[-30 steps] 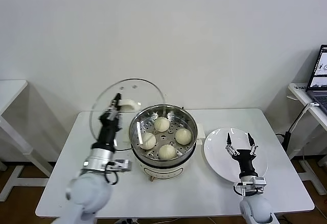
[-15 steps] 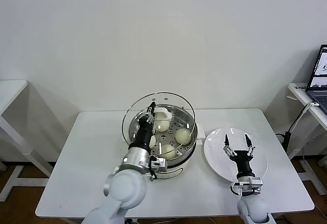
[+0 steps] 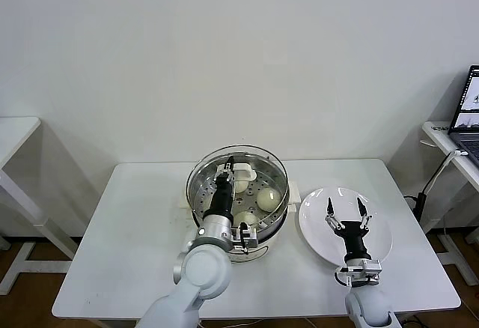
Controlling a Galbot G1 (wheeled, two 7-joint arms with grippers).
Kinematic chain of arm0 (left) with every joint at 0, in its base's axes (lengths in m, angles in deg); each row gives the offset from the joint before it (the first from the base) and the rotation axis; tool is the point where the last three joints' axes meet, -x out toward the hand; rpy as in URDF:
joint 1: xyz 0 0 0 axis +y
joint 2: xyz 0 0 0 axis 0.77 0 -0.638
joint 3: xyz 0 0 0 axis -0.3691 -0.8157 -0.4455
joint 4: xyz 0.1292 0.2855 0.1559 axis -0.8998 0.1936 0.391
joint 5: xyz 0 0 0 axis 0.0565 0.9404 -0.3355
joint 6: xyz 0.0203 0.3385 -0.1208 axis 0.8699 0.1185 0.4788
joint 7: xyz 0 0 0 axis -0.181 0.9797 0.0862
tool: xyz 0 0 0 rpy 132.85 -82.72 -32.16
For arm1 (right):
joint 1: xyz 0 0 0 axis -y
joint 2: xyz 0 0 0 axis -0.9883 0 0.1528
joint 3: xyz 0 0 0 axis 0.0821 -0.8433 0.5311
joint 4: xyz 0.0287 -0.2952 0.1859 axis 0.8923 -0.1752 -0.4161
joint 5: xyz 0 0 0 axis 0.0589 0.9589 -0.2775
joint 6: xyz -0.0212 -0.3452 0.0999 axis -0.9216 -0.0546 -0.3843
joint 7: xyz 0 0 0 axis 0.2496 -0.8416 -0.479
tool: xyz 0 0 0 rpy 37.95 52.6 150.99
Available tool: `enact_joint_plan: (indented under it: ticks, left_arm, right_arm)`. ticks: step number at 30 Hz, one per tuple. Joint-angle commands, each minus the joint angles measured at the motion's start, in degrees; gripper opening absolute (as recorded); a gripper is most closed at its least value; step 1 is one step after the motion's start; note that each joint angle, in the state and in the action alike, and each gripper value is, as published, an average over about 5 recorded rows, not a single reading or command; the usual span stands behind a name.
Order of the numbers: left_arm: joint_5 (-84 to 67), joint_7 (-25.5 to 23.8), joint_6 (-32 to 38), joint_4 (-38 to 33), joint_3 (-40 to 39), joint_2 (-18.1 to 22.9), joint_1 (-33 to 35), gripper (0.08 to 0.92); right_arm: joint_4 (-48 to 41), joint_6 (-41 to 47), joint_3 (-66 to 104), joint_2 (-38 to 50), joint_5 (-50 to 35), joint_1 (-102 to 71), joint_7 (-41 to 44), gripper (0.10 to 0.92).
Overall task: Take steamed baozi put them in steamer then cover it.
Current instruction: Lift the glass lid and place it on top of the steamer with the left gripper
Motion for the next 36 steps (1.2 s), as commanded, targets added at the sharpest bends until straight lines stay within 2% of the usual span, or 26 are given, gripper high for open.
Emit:
enact_joint_plan:
  ticks: [1, 14, 36]
  left_arm:
    - [1.46, -0.74, -1.93, 2.94, -1.28, 1.28, -0.92, 0.189]
    - [3.61, 0.33, -1.97, 4.53, -1.77, 3.11, -0.85, 0.189]
    - [7.31, -0.15, -1.16, 7.13, -1.52, 3.76, -0.43, 0.189]
  right_arm:
    - [-0.39, -0.07, 0.08, -0.07, 0.16, 0.06, 0.04, 0.823]
    - [-0.74, -0.1, 0.03, -0.25, 0.22, 0.45, 0.08, 0.823]
    - [-1.24, -0.28, 0.18, -0.28, 0.15, 0.75, 0.15, 0.823]
